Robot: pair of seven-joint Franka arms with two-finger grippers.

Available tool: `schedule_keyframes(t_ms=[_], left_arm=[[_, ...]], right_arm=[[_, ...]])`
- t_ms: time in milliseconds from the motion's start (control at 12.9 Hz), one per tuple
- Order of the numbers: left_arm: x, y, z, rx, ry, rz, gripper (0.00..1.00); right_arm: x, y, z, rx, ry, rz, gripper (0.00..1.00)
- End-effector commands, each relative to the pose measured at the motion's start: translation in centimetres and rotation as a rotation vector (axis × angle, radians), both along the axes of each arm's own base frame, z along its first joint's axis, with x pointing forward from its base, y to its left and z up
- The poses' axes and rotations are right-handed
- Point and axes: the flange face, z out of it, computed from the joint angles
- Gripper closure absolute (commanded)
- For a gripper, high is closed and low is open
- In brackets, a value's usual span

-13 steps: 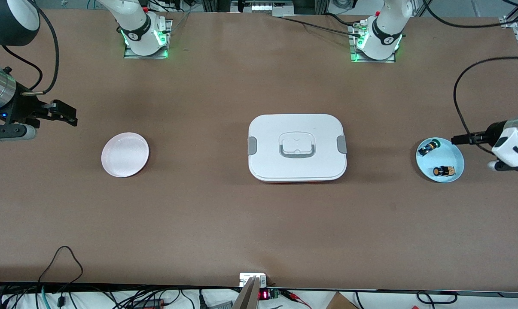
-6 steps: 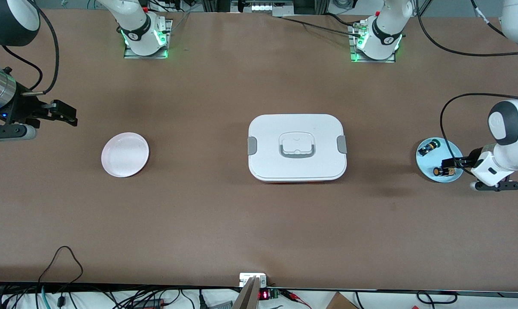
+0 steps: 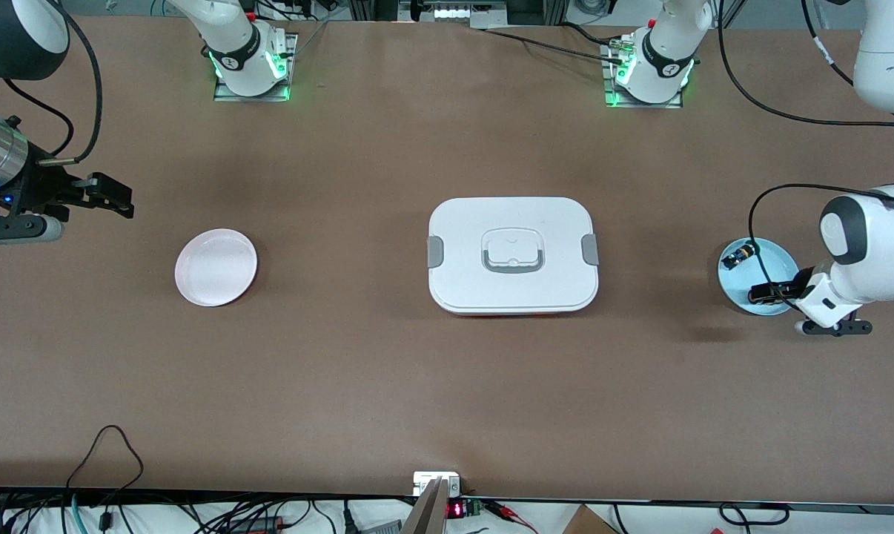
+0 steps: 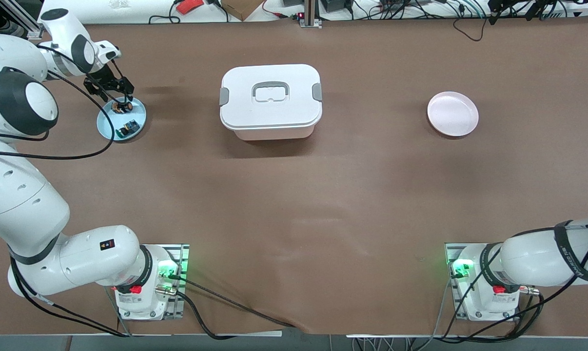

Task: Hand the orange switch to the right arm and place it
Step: 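Grasp the orange switch with the left gripper and lift it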

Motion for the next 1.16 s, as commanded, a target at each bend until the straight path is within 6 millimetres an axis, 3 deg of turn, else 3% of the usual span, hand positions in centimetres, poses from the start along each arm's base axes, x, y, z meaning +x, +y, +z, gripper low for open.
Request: schedule_keyframes(t_ms=[0, 543, 853, 1085], left_arm=[[-0.1, 0.9, -0.4, -0.008, -0.007, -0.023, 0.00], [-0.7, 1.0, -2.4, -0.042, 0.017, -0.003, 0.00], [-0.8, 0.9, -2.7, -0.057, 0.024, 0.007, 0.27], [-0.6, 0.7, -2.4, -0.052, 0.022, 0.002, 0.60]], right_arm=[[0.0, 0.0, 0.2, -0.003, 0.002, 0.011, 0.00], [0.1, 0.1, 0.1, -0.005, 0.003, 0.014, 0.00], [0.1, 0.0, 0.1, -0.003, 0.003, 0.012, 0.00], [0.1, 0.1, 0.0, 0.000, 0.004, 0.014, 0.00]])
